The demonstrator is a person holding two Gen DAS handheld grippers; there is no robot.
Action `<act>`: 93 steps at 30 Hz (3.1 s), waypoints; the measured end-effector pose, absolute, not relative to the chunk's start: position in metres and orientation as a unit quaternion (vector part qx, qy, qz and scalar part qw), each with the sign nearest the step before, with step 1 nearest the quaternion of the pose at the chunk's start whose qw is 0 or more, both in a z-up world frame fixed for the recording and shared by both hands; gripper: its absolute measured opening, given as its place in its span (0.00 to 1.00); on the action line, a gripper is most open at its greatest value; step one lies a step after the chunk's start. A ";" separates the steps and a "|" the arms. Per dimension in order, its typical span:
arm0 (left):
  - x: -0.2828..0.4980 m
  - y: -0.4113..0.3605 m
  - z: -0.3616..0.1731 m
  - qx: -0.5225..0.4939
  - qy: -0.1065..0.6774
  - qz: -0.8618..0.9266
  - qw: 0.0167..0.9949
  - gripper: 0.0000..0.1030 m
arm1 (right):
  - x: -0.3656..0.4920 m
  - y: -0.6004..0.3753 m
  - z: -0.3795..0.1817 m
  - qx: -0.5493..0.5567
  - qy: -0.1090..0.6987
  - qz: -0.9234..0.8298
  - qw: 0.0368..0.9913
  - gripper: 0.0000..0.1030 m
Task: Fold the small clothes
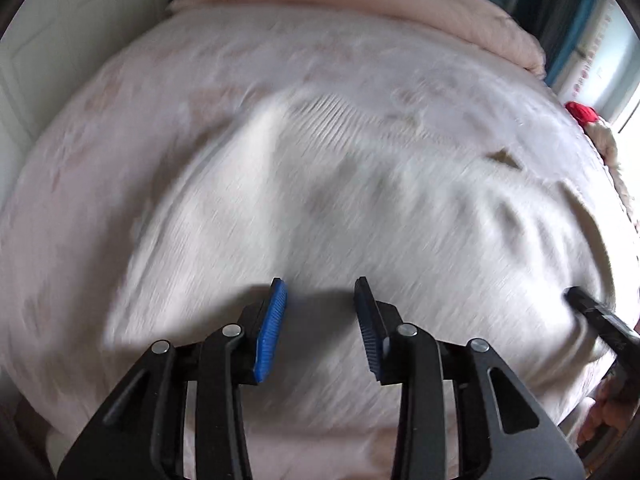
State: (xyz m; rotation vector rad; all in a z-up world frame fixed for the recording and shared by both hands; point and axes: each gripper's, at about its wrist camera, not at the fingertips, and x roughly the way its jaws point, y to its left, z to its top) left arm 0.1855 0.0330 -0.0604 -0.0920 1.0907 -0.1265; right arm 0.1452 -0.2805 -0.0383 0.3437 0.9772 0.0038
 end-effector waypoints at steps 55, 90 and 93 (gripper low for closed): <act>0.109 0.142 0.007 -0.185 0.481 0.013 0.857 0.60 | 0.054 -0.408 0.005 0.252 0.438 -0.092 0.858 0.65; 0.196 0.076 -0.017 -0.085 0.496 -0.027 0.864 0.49 | 0.151 -0.302 0.002 0.183 0.445 0.018 0.877 0.25; 0.166 0.060 -0.023 -0.114 0.513 -0.055 0.849 0.49 | 0.159 -0.243 -0.026 0.167 0.482 0.079 0.857 0.18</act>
